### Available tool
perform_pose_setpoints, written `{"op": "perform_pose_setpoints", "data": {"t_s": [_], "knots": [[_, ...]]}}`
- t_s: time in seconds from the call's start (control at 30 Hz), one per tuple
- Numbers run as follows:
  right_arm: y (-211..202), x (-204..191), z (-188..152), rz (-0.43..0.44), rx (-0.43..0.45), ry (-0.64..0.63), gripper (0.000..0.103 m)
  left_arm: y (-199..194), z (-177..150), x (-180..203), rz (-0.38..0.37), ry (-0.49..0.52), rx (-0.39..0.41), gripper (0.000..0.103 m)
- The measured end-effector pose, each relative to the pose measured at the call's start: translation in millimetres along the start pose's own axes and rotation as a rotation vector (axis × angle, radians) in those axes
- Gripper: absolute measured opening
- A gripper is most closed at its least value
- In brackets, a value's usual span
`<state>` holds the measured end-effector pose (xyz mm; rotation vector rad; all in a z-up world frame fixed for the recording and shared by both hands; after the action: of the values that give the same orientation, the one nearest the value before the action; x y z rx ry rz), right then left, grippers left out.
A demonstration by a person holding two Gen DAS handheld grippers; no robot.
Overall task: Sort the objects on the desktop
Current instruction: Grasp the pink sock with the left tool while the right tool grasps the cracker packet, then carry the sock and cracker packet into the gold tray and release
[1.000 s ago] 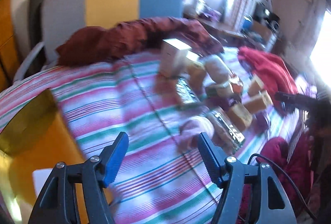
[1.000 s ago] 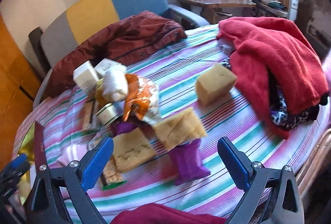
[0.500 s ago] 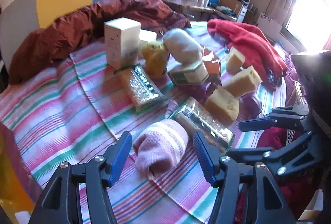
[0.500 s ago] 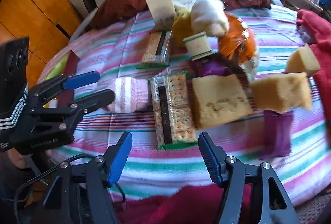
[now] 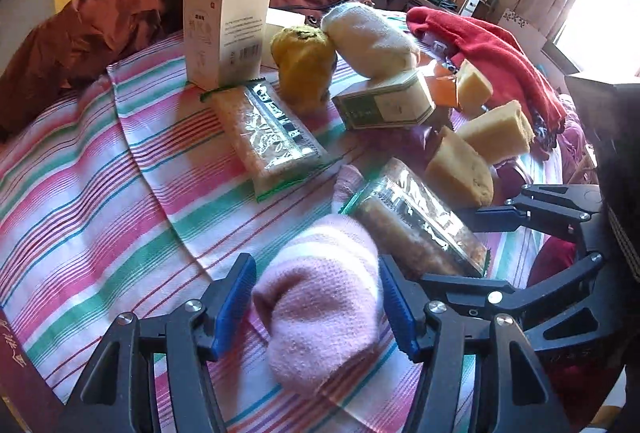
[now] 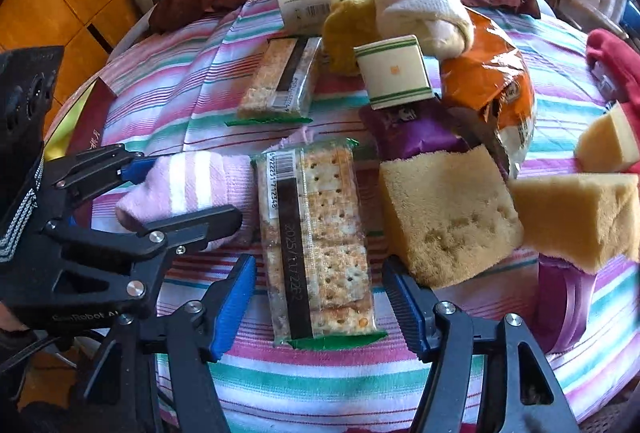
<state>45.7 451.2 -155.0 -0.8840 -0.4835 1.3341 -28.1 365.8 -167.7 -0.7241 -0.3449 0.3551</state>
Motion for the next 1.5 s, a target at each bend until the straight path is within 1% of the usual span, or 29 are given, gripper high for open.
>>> {"op": "perform_pose_setpoints", "data": {"t_s": [0.03, 0.07, 0.13, 0.17, 0.2, 0.3, 0.4, 0.53, 0.6, 0.67, 0.83, 0.97, 1.03, 1.13, 1.23, 1.37, 1.5], "knots": [[1.1, -0.7, 0.4, -0.001, 0.001, -0.009, 0.066, -0.4, -0.3, 0.6, 0.010, 0.004, 0.003, 0.062], [2.8, -1.5, 1.2, -0.007, 0.002, -0.014, 0.061, -0.4, -0.9, 1.4, 0.022, 0.005, 0.008, 0.061], [3.5, -4.3, 2.2, -0.009, 0.006, -0.040, 0.049, -1.5, -1.4, 2.8, 0.035, 0.014, 0.019, 0.059], [3.4, -6.4, 2.8, -0.012, 0.010, -0.052, 0.049, -2.3, -1.6, 3.1, 0.027, 0.005, 0.021, 0.054], [2.6, -6.7, 3.3, -0.008, 0.012, -0.052, 0.049, -4.7, -2.2, 4.5, 0.005, -0.010, 0.025, 0.044], [1.1, -7.5, 6.8, 0.024, 0.020, -0.030, 0.049, -13.7, -5.0, 6.1, 0.000, -0.031, 0.048, 0.039], [-5.4, -9.9, 12.3, 0.056, 0.056, -0.018, 0.049, -26.1, -9.0, 4.0, 0.009, -0.076, 0.074, 0.038], [-14.9, -14.0, 21.3, 0.101, 0.110, 0.008, 0.049, -54.0, -9.3, 2.8, 0.026, -0.121, 0.144, 0.038], [-19.4, -18.3, 24.1, 0.127, 0.132, 0.016, 0.049, -71.2, -7.6, 0.5, 0.063, -0.125, 0.180, 0.038], [-21.7, -24.3, 25.0, 0.139, 0.145, 0.003, 0.049, -80.0, -2.0, 0.8, 0.096, -0.129, 0.209, 0.039], [-26.4, -38.5, 24.9, 0.164, 0.160, -0.007, 0.049, -117.1, 5.6, -11.1, 0.157, -0.157, 0.277, 0.038], [-33.6, -54.7, 29.6, 0.199, 0.182, 0.001, 0.049, -156.8, 9.4, -30.7, 0.231, -0.186, 0.349, 0.039], [-39.0, -68.7, 36.4, 0.228, 0.200, 0.002, 0.049, -173.3, 8.0, -43.1, 0.269, -0.209, 0.376, 0.039], [-44.1, -98.3, 48.8, 0.292, 0.216, -0.021, 0.049, -202.2, 1.1, -66.8, 0.356, -0.241, 0.416, 0.039], [-45.0, -135.2, 58.1, 0.362, 0.213, -0.063, 0.049, -231.3, -14.1, -94.6, 0.428, -0.292, 0.435, 0.039], [-41.8, -185.8, 64.4, 0.454, 0.187, -0.124, 0.049, -261.1, -45.0, -138.3, 0.549, -0.375, 0.429, 0.039], [-34.8, -240.8, 67.9, 0.529, 0.149, -0.197, 0.049, -279.6, -72.4, -181.1, 0.641, -0.448, 0.406, 0.039]]}}
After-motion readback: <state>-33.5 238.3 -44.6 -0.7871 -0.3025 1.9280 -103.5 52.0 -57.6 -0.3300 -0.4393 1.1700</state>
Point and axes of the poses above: each gripper's, at about its wrist camera, not at the fingertips, and y roughly the way its jaws point, x to its right, z to its top, the point moved 7 cm from there along y, roughly the way its jaws point, and after that the axes turned 15 degrees about x, right-handed, at the moved point
